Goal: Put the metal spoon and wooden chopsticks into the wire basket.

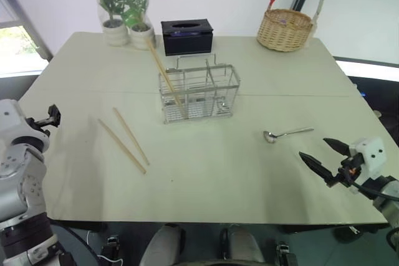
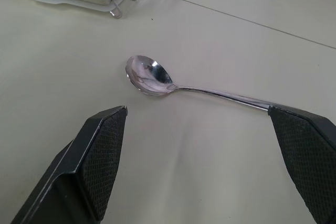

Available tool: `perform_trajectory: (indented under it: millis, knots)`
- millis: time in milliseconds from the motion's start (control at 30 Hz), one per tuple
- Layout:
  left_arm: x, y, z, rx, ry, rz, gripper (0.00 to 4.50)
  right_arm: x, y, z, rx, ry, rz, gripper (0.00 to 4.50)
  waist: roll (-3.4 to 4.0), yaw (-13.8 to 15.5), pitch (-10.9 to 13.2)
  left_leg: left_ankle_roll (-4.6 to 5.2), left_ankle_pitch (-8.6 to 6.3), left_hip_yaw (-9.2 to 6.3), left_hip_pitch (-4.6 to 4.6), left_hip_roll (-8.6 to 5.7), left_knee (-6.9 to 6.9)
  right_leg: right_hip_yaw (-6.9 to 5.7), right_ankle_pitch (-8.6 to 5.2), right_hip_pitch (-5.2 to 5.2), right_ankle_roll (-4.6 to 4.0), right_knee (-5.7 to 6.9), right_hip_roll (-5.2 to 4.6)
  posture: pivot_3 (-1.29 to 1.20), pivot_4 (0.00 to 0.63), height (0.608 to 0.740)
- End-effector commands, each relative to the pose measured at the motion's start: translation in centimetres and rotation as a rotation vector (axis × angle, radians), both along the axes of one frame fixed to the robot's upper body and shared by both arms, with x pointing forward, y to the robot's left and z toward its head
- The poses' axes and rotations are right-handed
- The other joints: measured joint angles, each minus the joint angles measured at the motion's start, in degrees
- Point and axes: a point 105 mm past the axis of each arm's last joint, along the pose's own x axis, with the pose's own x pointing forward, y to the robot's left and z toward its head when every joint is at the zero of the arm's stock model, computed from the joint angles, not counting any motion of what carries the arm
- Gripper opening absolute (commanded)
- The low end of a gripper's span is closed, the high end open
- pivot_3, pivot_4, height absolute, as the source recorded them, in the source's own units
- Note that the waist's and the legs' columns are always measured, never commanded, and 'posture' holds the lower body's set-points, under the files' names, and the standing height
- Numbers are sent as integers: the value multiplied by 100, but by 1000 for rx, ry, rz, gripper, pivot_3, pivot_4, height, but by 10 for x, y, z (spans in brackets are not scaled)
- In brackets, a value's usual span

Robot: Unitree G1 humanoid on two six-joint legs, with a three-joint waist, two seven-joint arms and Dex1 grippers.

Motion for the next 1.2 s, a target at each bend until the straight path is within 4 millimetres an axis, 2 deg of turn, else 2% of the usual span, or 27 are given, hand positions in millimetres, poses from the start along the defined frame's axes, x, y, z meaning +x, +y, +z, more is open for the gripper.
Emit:
perform_trajectory:
  millis: [33,567,700,767,867,933,1000,1067,1100,1133,1200]
  knots:
    - [-3,5,20,34,-63,20,4484,2,1,9,1,-44,4,4472,1,0,0,0,0,0,0,0,0,0,0,0,0,0,0,0,150,650]
    - [-2,3,20,31,-61,5,4484,7,0,15,-15,-59,18,4472,0,-1,0,0,0,0,1,0,0,0,0,0,0,1,0,0,150,650]
    - [3,-5,28,20,-78,-66,4484,14,4,24,-55,-76,75,4472,1,-3,0,0,0,1,1,0,1,0,0,0,0,1,0,0,150,650]
    - [10,-22,40,1,-96,-185,4484,20,6,32,-95,-90,123,4472,1,-6,1,1,1,1,0,0,2,-1,0,-1,0,2,0,0,150,650]
    - [18,-64,64,43,-98,-467,4484,36,11,52,-171,-121,233,4472,5,-14,5,0,1,1,-1,0,7,-6,1,-1,-1,3,1,0,150,650]
    - [19,-84,71,55,-85,-597,4484,45,19,61,-223,-124,326,4472,5,-19,7,0,0,5,1,0,7,-7,1,2,-2,1,0,0,150,650]
    - [17,-115,78,112,-50,-794,4484,52,26,68,-268,-118,416,4472,6,-26,7,0,1,7,2,0,7,-6,1,2,-2,0,0,0,150,650]
    - [1,-156,75,200,28,-1078,4484,61,34,69,-350,-99,529,4472,7,-36,8,2,2,7,2,1,3,-6,1,1,-2,-1,0,0,150,650]
    - [-7,-170,71,230,69,-1189,4484,65,38,70,-390,-88,578,4472,13,-50,12,6,4,7,1,2,1,-6,1,-2,-3,0,0,0,150,650]
    - [-17,-183,67,250,102,-1301,4484,71,41,70,-427,-79,623,4472,26,-77,20,9,7,9,-4,2,-3,-6,2,-7,-3,-4,0,0,150,650]
    - [-26,-195,63,255,143,-1412,4484,82,44,71,-465,-69,670,4472,41,-148,30,11,7,15,-4,0,-9,-5,2,-4,-3,-15,-4,0,150,650]
